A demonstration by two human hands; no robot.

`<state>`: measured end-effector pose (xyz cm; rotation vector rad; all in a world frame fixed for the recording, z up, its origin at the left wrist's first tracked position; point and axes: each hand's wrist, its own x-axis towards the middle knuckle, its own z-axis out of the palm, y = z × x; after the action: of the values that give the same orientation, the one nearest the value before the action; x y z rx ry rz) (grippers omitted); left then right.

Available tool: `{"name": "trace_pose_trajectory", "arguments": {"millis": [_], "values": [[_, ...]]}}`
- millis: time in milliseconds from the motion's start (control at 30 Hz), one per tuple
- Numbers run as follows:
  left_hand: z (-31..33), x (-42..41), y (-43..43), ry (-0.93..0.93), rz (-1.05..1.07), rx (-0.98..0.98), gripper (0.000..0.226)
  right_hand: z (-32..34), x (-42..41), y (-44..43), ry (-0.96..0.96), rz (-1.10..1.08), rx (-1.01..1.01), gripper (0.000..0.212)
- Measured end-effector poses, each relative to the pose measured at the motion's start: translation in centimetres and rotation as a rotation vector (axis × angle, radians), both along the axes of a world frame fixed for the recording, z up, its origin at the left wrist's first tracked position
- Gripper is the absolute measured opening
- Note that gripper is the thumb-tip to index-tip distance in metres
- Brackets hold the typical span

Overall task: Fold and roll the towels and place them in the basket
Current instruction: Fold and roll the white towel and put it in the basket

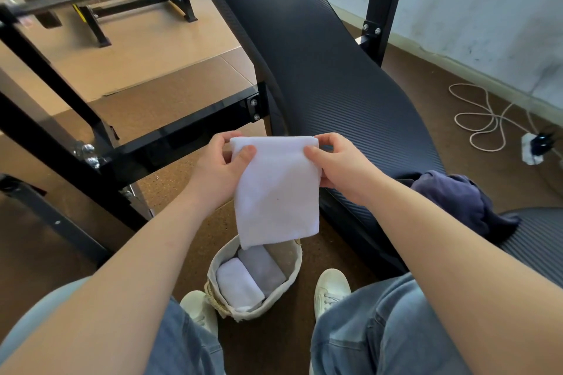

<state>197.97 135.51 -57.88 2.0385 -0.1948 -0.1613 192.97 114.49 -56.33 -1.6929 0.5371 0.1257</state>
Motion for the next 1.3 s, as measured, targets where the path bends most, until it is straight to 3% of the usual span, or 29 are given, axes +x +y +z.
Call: {"name": "trace_pose_trajectory", "arguments": {"millis": [133, 233, 333, 500, 600, 667, 767, 867, 1033, 1167, 1300], "values": [[-0.6, 0.0, -0.1, 0.023, 0.065, 0.006, 0.027, -0.1, -0.1, 0.0, 0.051, -0.065, 0.036, 0.038], [-0.7, 0.2, 0.1, 0.006, 0.073, 0.016, 0.016, 0.1, -0.2, -0.3, -0.02, 0.06, -0.024, 0.041], [-0.4, 0.3, 0.5, 0.034, 0.003, -0.07, 0.015, 0.1, -0.2, -0.4, -0.133, 0.154, -0.219, 0.02], [0.0, 0.0, 0.8, -0.25, -0.031, 0.083, 0.024, 0.1, -0.4, -0.1, -0.238, 0.164, -0.292, 0.02], [0.4, -0.2, 0.7, -0.259, -0.054, 0.095, 0.029, 0.5, -0.6, -0.4, -0.204, 0.275, -0.361, 0.025], [0.4, -0.1, 0.7, -0.235, -0.124, 0.129, 0.041, 0.6, -0.8, -0.6, -0.171, 0.361, -0.465, 0.054], [0.0, -0.2, 0.7, -0.192, -0.201, 0.24, 0.092, 0.7, -1.0, -0.4, -0.167, 0.415, -0.561, 0.089], [-0.4, -0.4, 0.5, -0.255, -0.203, 0.325, 0.114, 0.5, -0.8, 0.1, -0.184, 0.399, -0.631, 0.098], [-0.4, -0.3, 0.7, -0.322, -0.156, 0.313, 0.093, -0.2, -0.9, 0.0, -0.24, 0.356, -0.65, 0.078], [0.0, -0.4, 0.6, -0.253, -0.125, 0.23, 0.082, -0.1, -0.7, -0.3, -0.273, 0.208, -0.496, 0.063], [-0.2, -0.2, 0.5, -0.132, -0.142, 0.121, 0.073, 0.1, -0.8, 0.1, -0.209, 0.158, -0.381, 0.063]]}}
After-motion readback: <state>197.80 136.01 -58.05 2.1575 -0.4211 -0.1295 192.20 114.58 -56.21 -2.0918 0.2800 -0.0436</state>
